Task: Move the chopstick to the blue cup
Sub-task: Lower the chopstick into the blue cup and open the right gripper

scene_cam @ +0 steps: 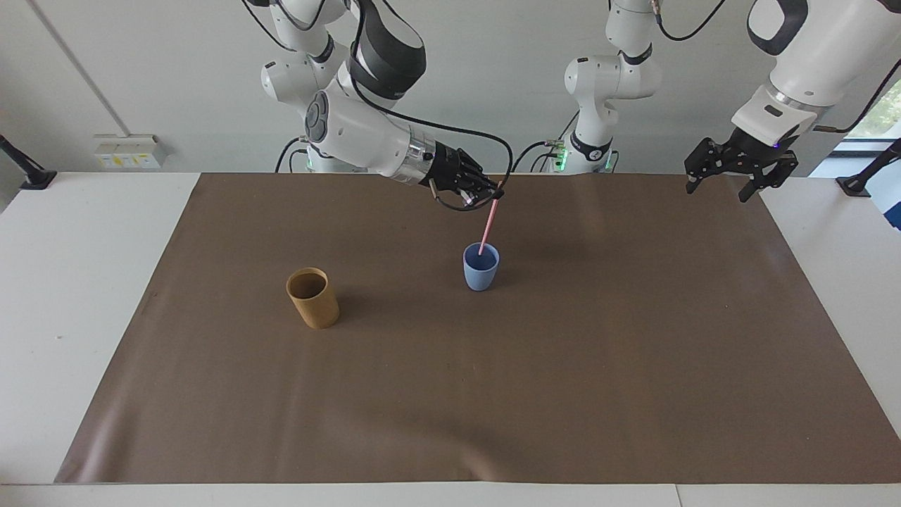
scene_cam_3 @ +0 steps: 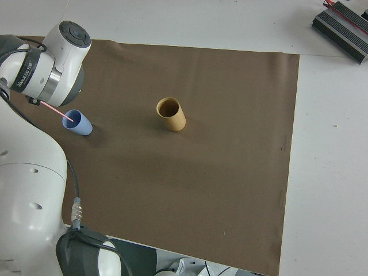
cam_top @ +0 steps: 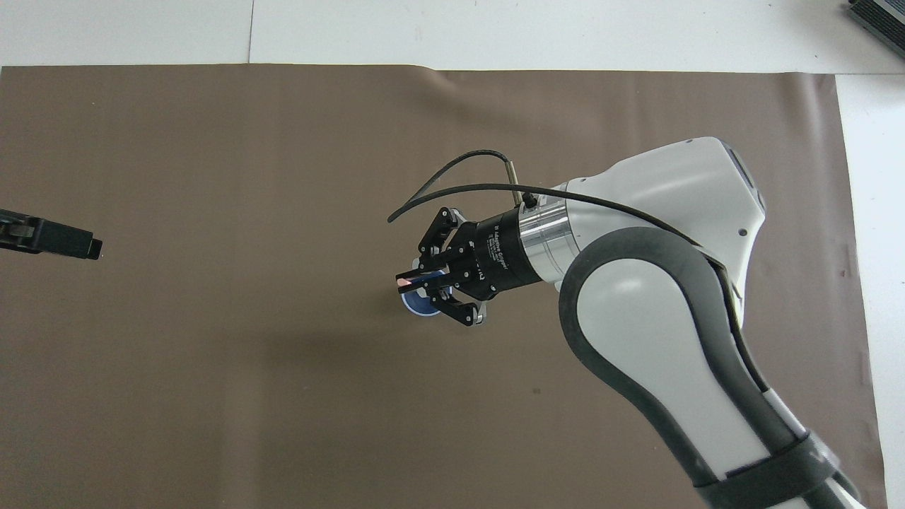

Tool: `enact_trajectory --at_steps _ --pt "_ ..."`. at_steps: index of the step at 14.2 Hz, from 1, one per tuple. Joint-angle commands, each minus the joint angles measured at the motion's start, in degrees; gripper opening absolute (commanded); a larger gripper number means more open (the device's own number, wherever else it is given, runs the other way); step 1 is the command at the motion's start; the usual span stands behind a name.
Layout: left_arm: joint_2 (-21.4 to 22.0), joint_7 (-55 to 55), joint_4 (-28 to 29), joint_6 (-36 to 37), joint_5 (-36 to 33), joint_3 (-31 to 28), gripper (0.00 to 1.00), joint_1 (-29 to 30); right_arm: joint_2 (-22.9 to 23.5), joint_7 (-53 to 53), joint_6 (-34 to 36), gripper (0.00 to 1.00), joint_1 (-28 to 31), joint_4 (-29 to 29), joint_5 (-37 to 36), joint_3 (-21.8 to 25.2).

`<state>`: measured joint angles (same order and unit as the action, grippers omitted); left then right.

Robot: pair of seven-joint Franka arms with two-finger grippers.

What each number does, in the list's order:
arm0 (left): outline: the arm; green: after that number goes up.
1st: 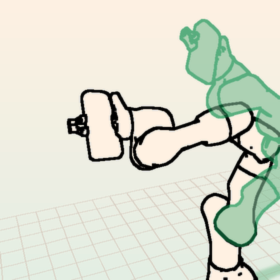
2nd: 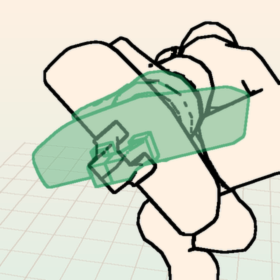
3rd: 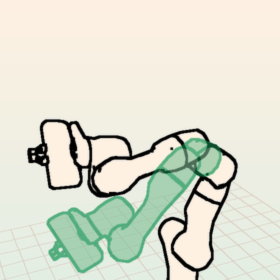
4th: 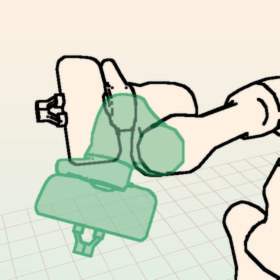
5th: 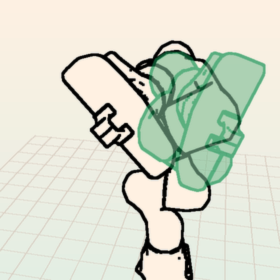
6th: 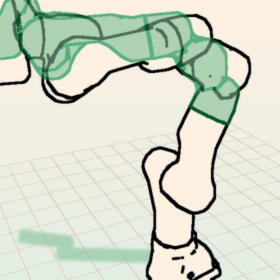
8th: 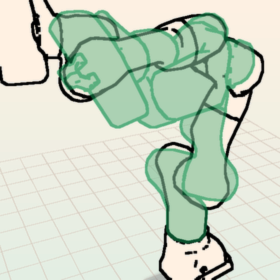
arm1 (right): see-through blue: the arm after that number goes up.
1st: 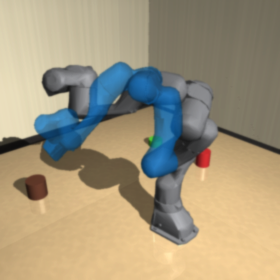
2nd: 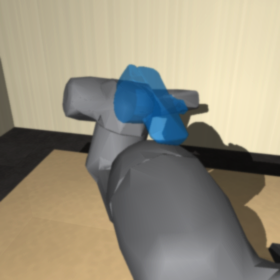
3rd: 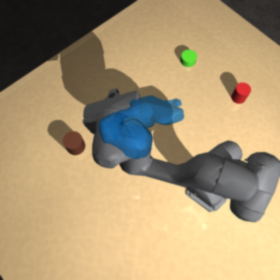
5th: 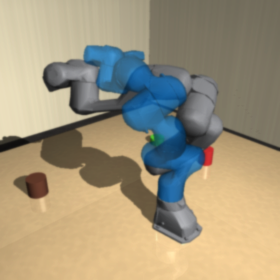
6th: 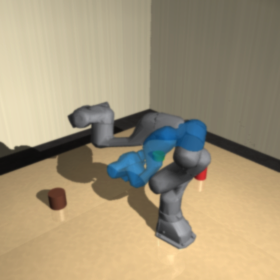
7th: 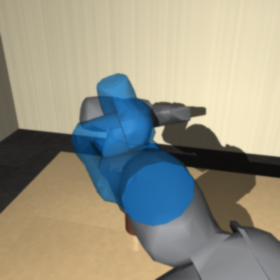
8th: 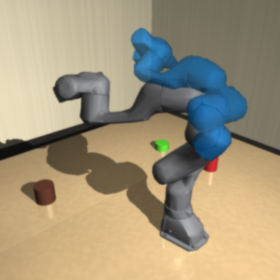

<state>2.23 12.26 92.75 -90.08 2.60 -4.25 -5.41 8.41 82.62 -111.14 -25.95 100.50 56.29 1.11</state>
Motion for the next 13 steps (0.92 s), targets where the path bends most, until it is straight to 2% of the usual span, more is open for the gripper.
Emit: enact_trajectory --at_steps 1,3,4,5,6,9,13 --pt "1.20 0.30 1.38 0.26 -0.49 0.12 1.00 -0.04 -0.06 -3.69 -3.80 0.00 -1.28 2.94 1.63 0.21" --pt "1.20 0.30 1.38 0.25 -0.49 0.12 1.00 -0.04 0.03 -4.22 -5.40 0.00 -1.64 4.00 1.63 0.21" --pt "1.20 0.30 1.38 0.25 -0.49 0.12 1.00 -0.04 -0.06 -6.05 -5.49 0.19 -1.64 4.35 1.54 0.21" --pt "1.20 0.30 1.38 0.25 -0.49 0.12 1.00 -0.04 -0.23 -7.46 -5.49 0.56 -1.64 4.79 1.54 0.21" --pt "1.20 0.30 1.38 0.25 -0.49 0.12 1.00 -0.04 -0.23 -7.48 -5.49 1.00 -1.73 4.79 0.67 0.21" --pt "1.20 0.30 1.38 0.17 -0.49 0.12 1.00 -0.04 -0.06 -7.91 -5.40 1.00 -2.26 4.00 -0.38 0.21" --pt "1.20 0.30 1.38 0.17 -0.49 0.12 1.00 -0.04 -2.24 -7.74 -1.20 1.00 -2.35 1.02 -12.04 0.21"
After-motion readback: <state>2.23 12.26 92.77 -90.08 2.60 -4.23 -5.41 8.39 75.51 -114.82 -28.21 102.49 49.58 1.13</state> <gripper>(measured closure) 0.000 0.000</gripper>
